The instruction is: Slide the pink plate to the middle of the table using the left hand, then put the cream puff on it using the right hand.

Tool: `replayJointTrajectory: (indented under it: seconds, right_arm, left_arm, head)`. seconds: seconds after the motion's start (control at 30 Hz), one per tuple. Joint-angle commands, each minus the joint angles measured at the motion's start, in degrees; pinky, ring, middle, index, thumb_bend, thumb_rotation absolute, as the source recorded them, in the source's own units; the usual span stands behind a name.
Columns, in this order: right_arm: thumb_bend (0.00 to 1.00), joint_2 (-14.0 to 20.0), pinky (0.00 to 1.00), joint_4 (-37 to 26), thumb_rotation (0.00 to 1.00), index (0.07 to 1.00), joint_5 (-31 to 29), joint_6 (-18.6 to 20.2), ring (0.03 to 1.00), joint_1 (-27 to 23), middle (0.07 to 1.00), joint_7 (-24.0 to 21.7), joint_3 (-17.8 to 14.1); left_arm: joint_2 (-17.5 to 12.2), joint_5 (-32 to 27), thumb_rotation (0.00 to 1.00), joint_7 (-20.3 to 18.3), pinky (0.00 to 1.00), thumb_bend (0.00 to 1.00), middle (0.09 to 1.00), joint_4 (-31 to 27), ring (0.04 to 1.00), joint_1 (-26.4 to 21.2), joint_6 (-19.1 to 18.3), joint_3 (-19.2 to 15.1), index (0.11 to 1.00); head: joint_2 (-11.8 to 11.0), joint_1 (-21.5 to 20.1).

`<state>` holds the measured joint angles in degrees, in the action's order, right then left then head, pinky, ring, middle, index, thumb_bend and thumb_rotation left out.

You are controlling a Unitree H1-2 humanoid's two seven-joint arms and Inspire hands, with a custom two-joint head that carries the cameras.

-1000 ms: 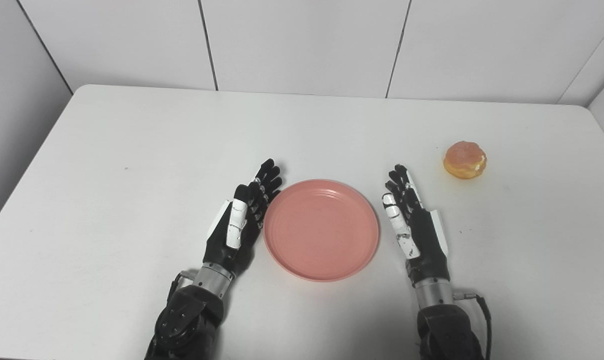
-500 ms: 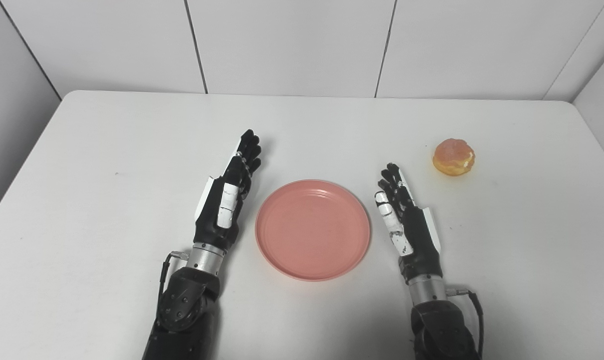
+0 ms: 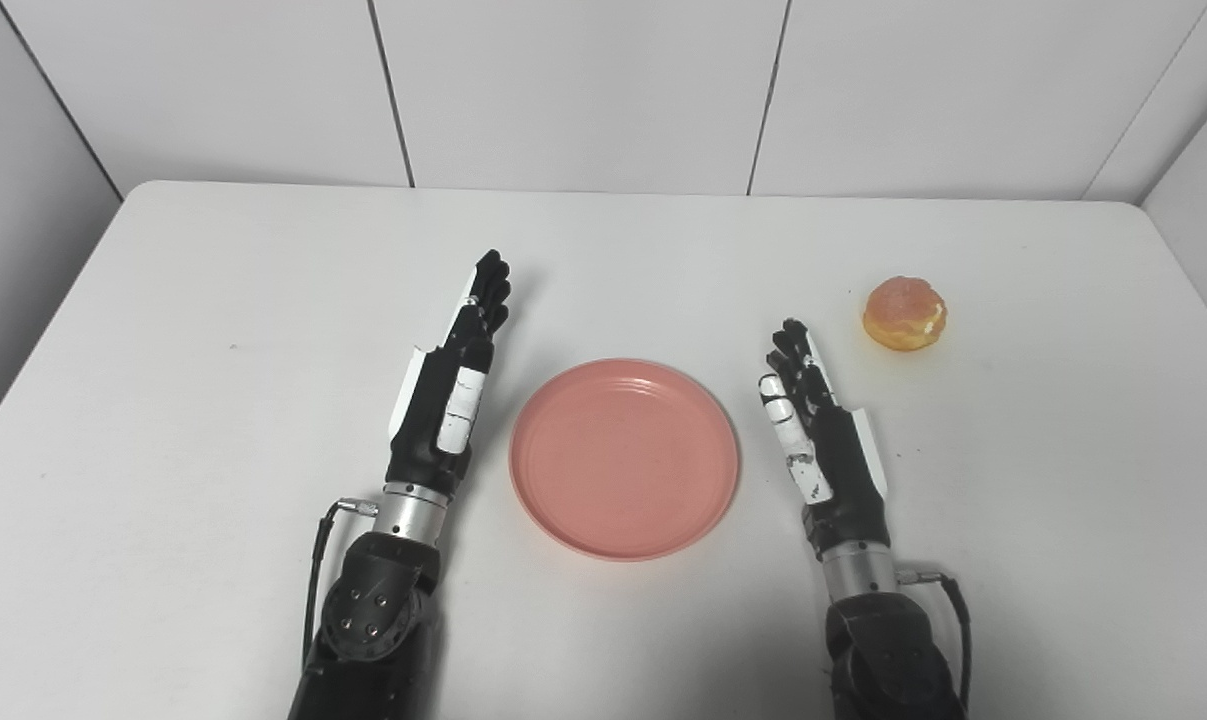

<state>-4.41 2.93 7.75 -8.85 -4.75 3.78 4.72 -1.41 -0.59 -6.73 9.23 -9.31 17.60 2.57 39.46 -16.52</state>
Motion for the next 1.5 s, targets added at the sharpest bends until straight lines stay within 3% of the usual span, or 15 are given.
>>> replayJointTrajectory:
  seconds: [0.0,0.17,0.27,0.47,0.73,0.93,0.97,1.1,1.23,1.47]
  right_arm:
    - [0.62,0.17,0.97,-1.75,0.88,0.967,1.66,-4.05,0.938,-2.33,0.952,1.72,-0.37]
    - [0.65,1.62,0.92,-4.66,0.92,0.978,6.25,-2.31,0.954,-4.09,0.965,3.86,-1.71]
    - [0.63,2.76,0.95,-5.36,0.94,0.979,10.50,-2.81,0.959,-5.52,0.972,6.17,-2.62]
    - [0.58,6.49,0.98,-4.69,0.88,0.998,16.11,-3.84,0.982,-10.03,0.994,10.32,-4.80]
    - [0.60,9.71,0.93,-4.66,0.75,1.000,19.02,-2.34,0.973,-12.82,0.997,12.91,-6.49]
    - [0.63,11.03,0.94,-5.65,0.76,1.000,18.43,1.12,0.988,-13.28,1.000,11.46,-7.61]
    - [0.62,11.31,0.86,-5.91,0.73,1.000,17.65,1.84,0.987,-13.34,1.000,10.81,-7.93]
    - [0.63,12.47,0.76,-6.82,0.71,1.000,16.45,4.54,0.965,-13.35,1.000,8.94,-8.69]
    - [0.64,13.31,0.75,-7.43,0.69,1.000,15.94,7.33,0.956,-13.35,1.000,7.59,-9.02]
    - [0.68,15.54,0.85,-5.89,0.61,0.990,19.21,13.19,0.945,-14.03,1.000,6.72,-8.93]
  left_arm:
    - [0.27,0.62,1.00,1.24,1.00,0.73,1.000,4.42,1.000,3.99,-1.25,-0.23,1.000]
    - [0.33,1.44,1.00,2.35,1.00,0.70,1.000,4.46,1.000,4.20,-1.66,-0.45,1.000]
    - [-0.05,1.98,1.00,2.15,1.00,0.71,1.000,4.58,1.000,4.06,-2.29,-0.04,1.000]
    - [0.03,3.48,1.00,2.65,1.00,0.66,1.000,3.06,1.000,4.33,-5.21,0.23,1.000]
    - [0.77,-0.32,1.00,1.61,1.00,0.67,1.000,4.71,1.000,3.72,-3.99,-0.90,1.000]
    - [0.51,-0.17,1.00,1.90,1.00,0.69,1.000,4.97,1.000,3.61,-4.25,-0.85,1.000]
    - [0.53,-0.25,1.00,2.01,1.00,0.70,1.000,4.95,1.000,3.59,-4.49,-0.92,1.000]
    - [0.79,-1.37,1.00,1.83,1.00,0.71,1.000,5.48,1.000,3.15,-4.79,-1.34,1.000]
    - [1.40,-1.75,1.00,2.36,1.00,0.69,1.000,4.52,1.000,3.45,-5.17,-1.87,1.000]
    - [1.88,-2.91,1.00,2.78,1.00,0.67,1.000,3.29,1.000,4.08,-6.63,-3.37,1.000]
  head:
    - [0.09,-0.02]
    - [0.24,-0.64]
    - [0.24,-0.64]
    - [0.08,-0.33]
    - [-0.15,-0.55]
    - [-0.15,-0.55]
    - [-0.15,-0.58]
    - [-0.15,-0.58]
    - [-0.06,-0.73]
    - [0.23,-1.20]
